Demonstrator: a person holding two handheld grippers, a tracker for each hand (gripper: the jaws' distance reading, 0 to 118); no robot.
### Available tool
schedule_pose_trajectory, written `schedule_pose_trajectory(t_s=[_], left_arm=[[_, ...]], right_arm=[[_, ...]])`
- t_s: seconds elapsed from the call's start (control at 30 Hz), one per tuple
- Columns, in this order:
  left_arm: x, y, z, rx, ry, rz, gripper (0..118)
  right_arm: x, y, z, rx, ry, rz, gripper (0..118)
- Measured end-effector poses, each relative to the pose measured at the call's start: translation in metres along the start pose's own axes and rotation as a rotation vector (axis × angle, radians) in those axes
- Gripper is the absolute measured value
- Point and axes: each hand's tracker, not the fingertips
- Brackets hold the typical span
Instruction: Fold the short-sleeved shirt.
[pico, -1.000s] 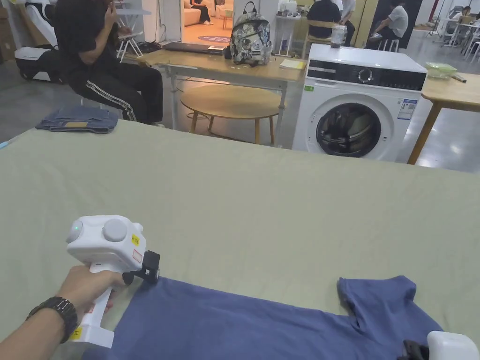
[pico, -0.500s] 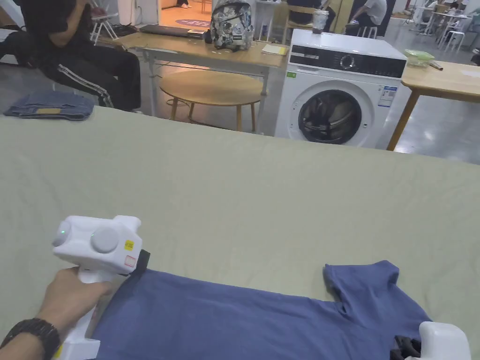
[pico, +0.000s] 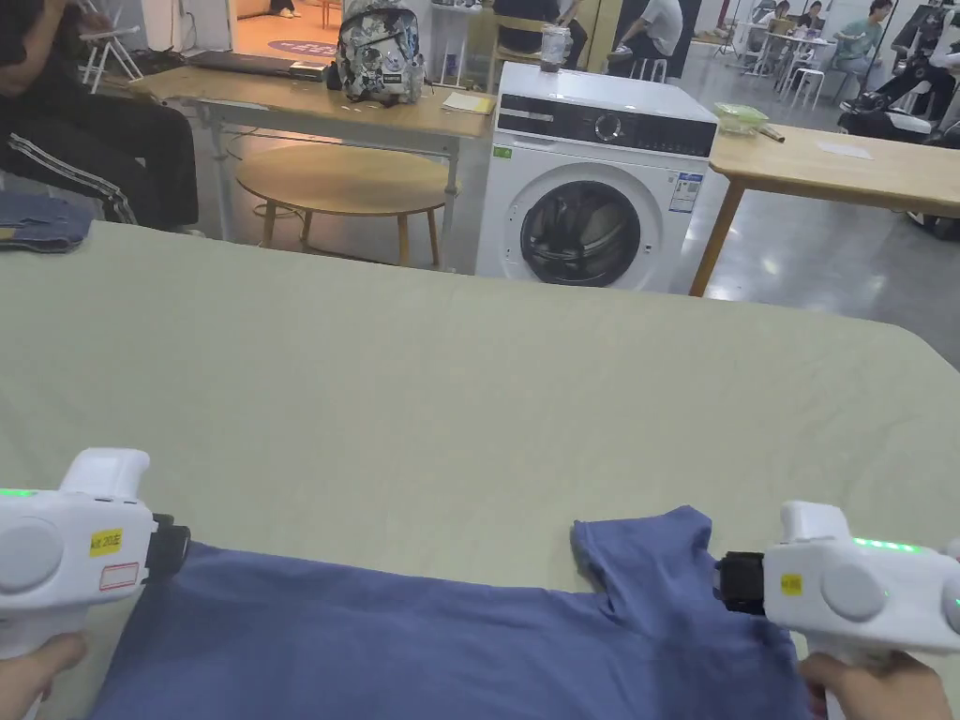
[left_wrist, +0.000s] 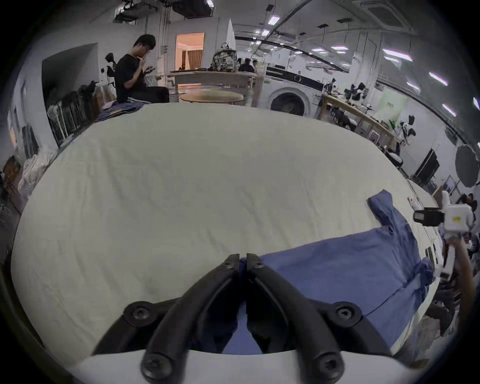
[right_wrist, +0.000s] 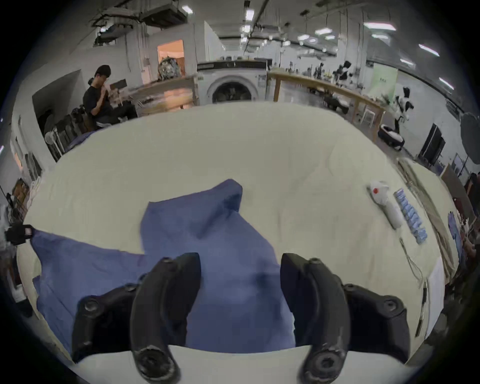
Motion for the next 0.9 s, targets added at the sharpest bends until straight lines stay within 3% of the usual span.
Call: schedule_pose_trajectory(t_s=[0.1,0.23,0.4,0.47,0.5,0.53,0.63,0.9], left_arm=[[0.000,-0.005,0.005,0.004,0.009,0.015,0],[0.000,-0.009,0.008,0.001,0.031,0.010,0],[-0.002,-0.008,0.002,-0.012,0.051,0.012,0],[-0.002,-0.008,-0.002,-0.017,0.053,0.016,0],[-0.002,-0.009,-0.003,-0.019,0.052,0.021,0],[-0.002,-0.009,-0.005,-0.022,0.054,0.025,0],[-0.001,-0.010,-0.005,-0.026,0.058,0.027,0],[-0.001,-0.008,0.021,0.016,0.050,0.054,0]], right_arm=[[0.001,0.010,-0.031,-0.073,-0.004,0.050,68],[0.001,0.008,-0.058,-0.182,-0.010,0.048,70],[0.000,0.008,-0.044,-0.163,0.021,0.024,67],[-0.002,0.004,-0.041,-0.148,0.027,0.052,33],[0.008,0.009,-0.055,-0.163,0.051,0.047,6],[0.010,0.009,-0.054,-0.164,0.048,0.035,0],[0.016,0.009,-0.042,-0.127,0.074,-0.023,0],[0.023,-0.006,0.034,0.035,0.101,-0.022,0]])
